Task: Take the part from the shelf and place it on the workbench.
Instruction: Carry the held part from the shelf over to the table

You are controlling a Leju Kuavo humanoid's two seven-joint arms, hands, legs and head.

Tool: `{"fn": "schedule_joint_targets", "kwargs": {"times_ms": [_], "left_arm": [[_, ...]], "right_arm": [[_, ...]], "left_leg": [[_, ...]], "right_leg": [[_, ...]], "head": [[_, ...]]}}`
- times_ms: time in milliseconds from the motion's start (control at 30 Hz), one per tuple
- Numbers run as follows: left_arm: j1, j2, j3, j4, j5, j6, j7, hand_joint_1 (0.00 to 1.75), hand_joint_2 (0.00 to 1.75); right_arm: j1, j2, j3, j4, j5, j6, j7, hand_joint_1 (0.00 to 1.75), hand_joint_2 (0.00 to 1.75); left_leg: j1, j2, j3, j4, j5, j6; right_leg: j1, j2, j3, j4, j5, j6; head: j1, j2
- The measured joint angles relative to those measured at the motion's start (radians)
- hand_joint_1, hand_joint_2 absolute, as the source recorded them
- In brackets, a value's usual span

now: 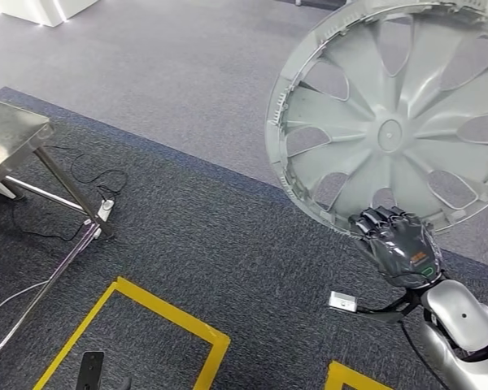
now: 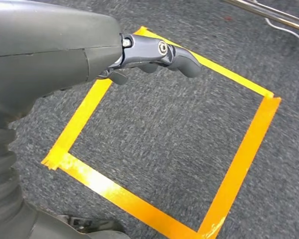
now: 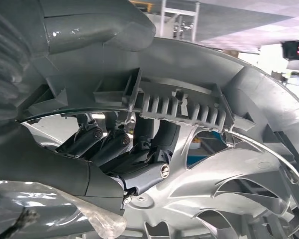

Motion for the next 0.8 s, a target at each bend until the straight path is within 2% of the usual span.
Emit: {"fn": "schedule_joint_targets", "kwargs": {"times_ms": [33,67,100,133,167,200,233,300,333,367,400,433,467,533,567,600,667,700,733,800], "left_arm": [[-0.001,0.0,0.0,0.0,0.0,0.001,0.002,0.0,1.75],[-0.001,0.0,0.0,0.0,-0.001,0.002,0.003,0.0,1.75],[-0.001,0.0,0.0,0.0,-0.001,0.003,0.004,0.0,1.75],[0.0,0.0,0.0,0.0,-0.002,0.003,0.005,0.0,1.75],[0.003,0.0,0.0,0.0,-0.003,0.004,0.006,0.0,1.75],[0.005,-0.001,0.0,0.0,-0.004,0.004,0.007,0.0,1.75],[0.005,-0.001,0.0,0.0,-0.006,0.005,0.008,0.0,1.75],[0.003,-0.001,0.0,0.0,-0.011,0.006,0.008,0.0,1.75],[0.002,-0.001,0.0,0.0,-0.012,0.006,0.008,0.0,1.75],[0.002,-0.002,0.0,0.0,-0.013,0.005,0.008,0.0,1.75],[0.002,-0.002,0.0,0.0,-0.014,0.005,0.008,0.0,1.75],[0.002,-0.003,0.0,0.0,-0.014,0.005,0.009,0.0,1.75],[0.002,-0.004,0.0,0.0,-0.015,0.005,0.01,0.0,1.75],[0.002,-0.005,0.0,0.0,-0.016,0.005,0.019,0.0,1.75],[0.001,-0.005,0.0,0.0,-0.017,0.006,0.025,0.0,1.75],[0.002,-0.004,0.0,0.0,-0.018,0.006,0.033,0.0,1.75],[0.009,-0.003,0.0,0.0,-0.019,0.007,0.042,0.0,1.75],[0.013,-0.002,0.0,0.0,-0.019,0.008,0.048,0.0,1.75],[0.015,-0.002,0.0,0.0,-0.018,0.008,0.053,0.0,1.75],[0.015,-0.003,0.0,0.001,-0.019,0.015,0.075,0.0,1.75]], "right_arm": [[0.0,0.0,0.0,0.0,0.0,-0.001,0.0,1.75,1.75],[0.001,0.0,-0.001,0.0,-0.001,-0.002,0.0,1.75,1.75],[0.001,-0.001,-0.001,0.0,-0.001,-0.002,0.0,1.75,1.75],[0.002,-0.001,0.0,0.0,-0.001,-0.003,0.0,1.75,1.75],[0.002,-0.001,0.0,-0.001,-0.001,-0.003,0.0,1.75,1.75],[0.002,-0.001,-0.001,-0.002,-0.001,-0.003,0.0,1.75,1.75],[0.002,-0.002,-0.001,-0.004,-0.001,-0.004,0.0,1.75,1.75],[0.004,-0.005,-0.004,-0.006,-0.001,-0.007,0.0,1.75,1.75],[0.006,-0.007,-0.004,-0.006,-0.001,-0.008,0.0,1.75,1.75],[0.01,-0.007,-0.004,-0.006,-0.001,-0.009,0.0,1.75,1.75],[0.013,-0.008,-0.003,-0.006,-0.001,-0.009,-0.001,1.75,1.75],[0.015,-0.008,-0.002,-0.006,-0.001,-0.009,-0.001,1.75,1.75],[0.015,-0.008,-0.002,-0.006,-0.001,-0.009,-0.001,1.75,1.75],[0.014,-0.008,-0.001,-0.006,0.0,-0.01,-0.001,1.75,1.75],[0.014,-0.008,-0.001,-0.007,0.0,-0.011,-0.001,1.75,1.75],[0.015,-0.008,0.0,-0.008,0.001,-0.012,-0.001,1.75,1.75],[0.017,-0.009,0.001,-0.009,0.001,-0.013,-0.002,1.75,1.75],[0.017,-0.009,0.001,-0.01,0.001,-0.013,-0.001,1.75,1.75],[0.017,-0.009,0.0,-0.011,0.001,-0.013,-0.001,1.75,1.75],[0.019,-0.009,-0.002,-0.014,0.002,-0.013,0.0,1.75,1.75]], "left_leg": [[-0.006,0.018,0.025,-0.052,0.015,0.006],[-0.011,0.029,0.038,-0.079,0.017,0.012],[-0.015,0.028,0.039,-0.085,0.013,0.016],[-0.016,0.018,0.038,-0.089,0.014,0.021],[-0.013,0.007,0.04,-0.094,0.016,0.027],[-0.011,-0.003,0.043,-0.099,0.019,0.031],[-0.007,-0.013,0.046,-0.104,0.021,0.036],[-0.004,-0.035,0.048,-0.107,0.023,0.041],[-0.004,-0.047,0.048,-0.107,0.023,0.043],[-0.004,-0.059,0.048,-0.106,0.023,0.044],[-0.004,-0.072,0.049,-0.105,0.022,0.044],[-0.002,-0.085,0.049,-0.103,0.022,0.043],[-0.001,-0.098,0.049,-0.1,0.02,0.041],[0.002,-0.123,0.045,-0.09,0.015,0.032],[0.003,-0.134,0.04,-0.086,0.014,0.027],[0.004,-0.145,0.035,-0.084,0.015,0.021],[0.007,-0.16,0.029,-0.084,0.017,0.011],[0.006,-0.147,0.026,-0.078,0.012,0.007],[0.005,-0.121,0.016,-0.056,-0.002,0.001],[0.003,-0.06,-0.03,0.046,-0.058,-0.007]], "right_leg": [[0.002,-0.01,0.003,0.0,-0.004,0.004],[0.004,-0.02,0.005,0.0,-0.007,0.008],[0.006,-0.03,0.007,-0.001,-0.008,0.012],[0.006,-0.04,0.009,-0.002,-0.01,0.017],[0.004,-0.041,0.01,-0.002,-0.015,0.022],[0.002,-0.03,0.007,0.005,-0.023,0.027],[0.001,-0.008,-0.005,0.031,-0.04,0.032],[-0.002,0.042,-0.063,0.141,-0.091,0.036],[-0.002,0.055,-0.101,0.207,-0.113,0.037],[-0.003,0.061,-0.13,0.253,-0.121,0.038],[-0.003,0.064,-0.146,0.267,-0.111,0.038],[-0.004,0.067,-0.142,0.243,-0.082,0.039],[-0.007,0.075,-0.122,0.187,-0.042,0.039],[-0.016,0.119,-0.07,0.067,0.01,0.042],[-0.019,0.139,-0.052,0.033,0.017,0.042],[-0.019,0.152,-0.043,0.02,0.013,0.039],[-0.017,0.136,-0.037,0.017,0.013,0.03],[-0.017,0.125,-0.034,0.015,0.013,0.024],[-0.016,0.112,-0.031,0.012,0.014,0.017],[-0.013,0.085,-0.026,0.01,0.011,0.007]], "head": [[0.0,0.0],[0.001,0.0],[0.002,0.0],[0.002,0.0],[0.002,0.0],[0.002,0.0],[0.004,0.0],[0.008,0.0],[0.01,0.0],[0.011,0.0],[0.011,0.0],[0.011,0.0],[0.011,0.0],[0.01,0.0],[0.011,0.0],[0.011,0.0],[0.012,0.0],[0.01,0.0],[0.007,0.0],[0.002,0.0]]}}
